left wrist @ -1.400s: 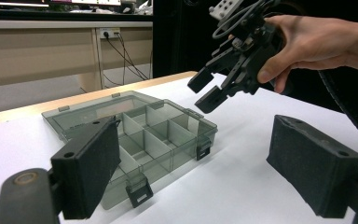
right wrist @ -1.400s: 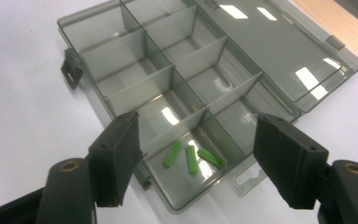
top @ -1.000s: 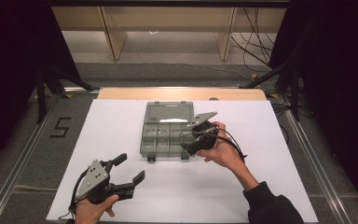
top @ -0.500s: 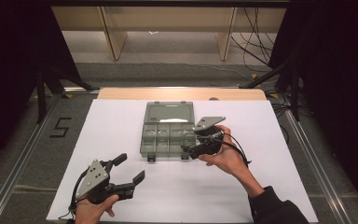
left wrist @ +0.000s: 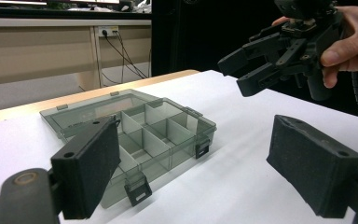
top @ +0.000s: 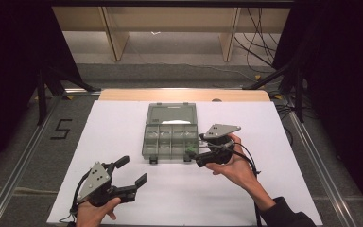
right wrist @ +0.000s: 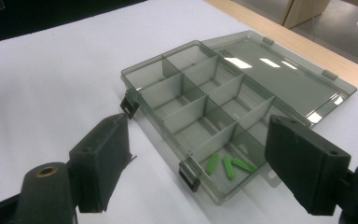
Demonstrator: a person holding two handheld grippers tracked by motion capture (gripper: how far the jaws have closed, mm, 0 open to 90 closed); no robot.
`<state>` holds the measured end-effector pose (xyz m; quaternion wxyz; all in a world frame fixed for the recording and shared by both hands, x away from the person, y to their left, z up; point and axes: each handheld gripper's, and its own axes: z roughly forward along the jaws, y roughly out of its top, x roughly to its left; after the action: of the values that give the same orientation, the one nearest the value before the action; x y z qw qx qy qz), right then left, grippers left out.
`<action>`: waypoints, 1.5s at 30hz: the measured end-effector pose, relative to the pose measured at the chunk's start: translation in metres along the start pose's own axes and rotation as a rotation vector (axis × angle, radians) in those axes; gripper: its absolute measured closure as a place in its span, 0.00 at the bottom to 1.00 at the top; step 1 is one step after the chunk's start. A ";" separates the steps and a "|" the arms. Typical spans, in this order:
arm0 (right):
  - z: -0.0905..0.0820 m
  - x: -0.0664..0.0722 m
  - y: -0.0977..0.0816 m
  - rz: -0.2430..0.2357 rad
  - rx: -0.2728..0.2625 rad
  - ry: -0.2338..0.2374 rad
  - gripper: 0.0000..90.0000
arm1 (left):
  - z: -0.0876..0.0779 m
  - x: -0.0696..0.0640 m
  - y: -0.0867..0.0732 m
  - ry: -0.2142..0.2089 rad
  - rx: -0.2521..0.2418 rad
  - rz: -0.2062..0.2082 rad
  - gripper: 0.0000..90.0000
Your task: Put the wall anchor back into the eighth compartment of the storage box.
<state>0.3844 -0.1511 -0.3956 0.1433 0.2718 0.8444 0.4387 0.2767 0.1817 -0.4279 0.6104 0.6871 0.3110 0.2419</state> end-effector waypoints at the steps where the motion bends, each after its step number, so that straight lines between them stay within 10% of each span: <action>1: -0.001 0.000 -0.002 0.001 -0.009 0.001 0.25 | 0.000 0.000 0.000 -0.001 0.000 -0.001 0.18; 45: -0.055 0.022 -0.062 0.109 -0.224 0.019 0.19 | 0.000 -0.001 0.000 -0.011 0.006 -0.005 0.18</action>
<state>0.3193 -0.2034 -0.4152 0.1406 0.2956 0.7754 0.5401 0.2762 0.1808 -0.4281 0.6106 0.6895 0.3103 0.2356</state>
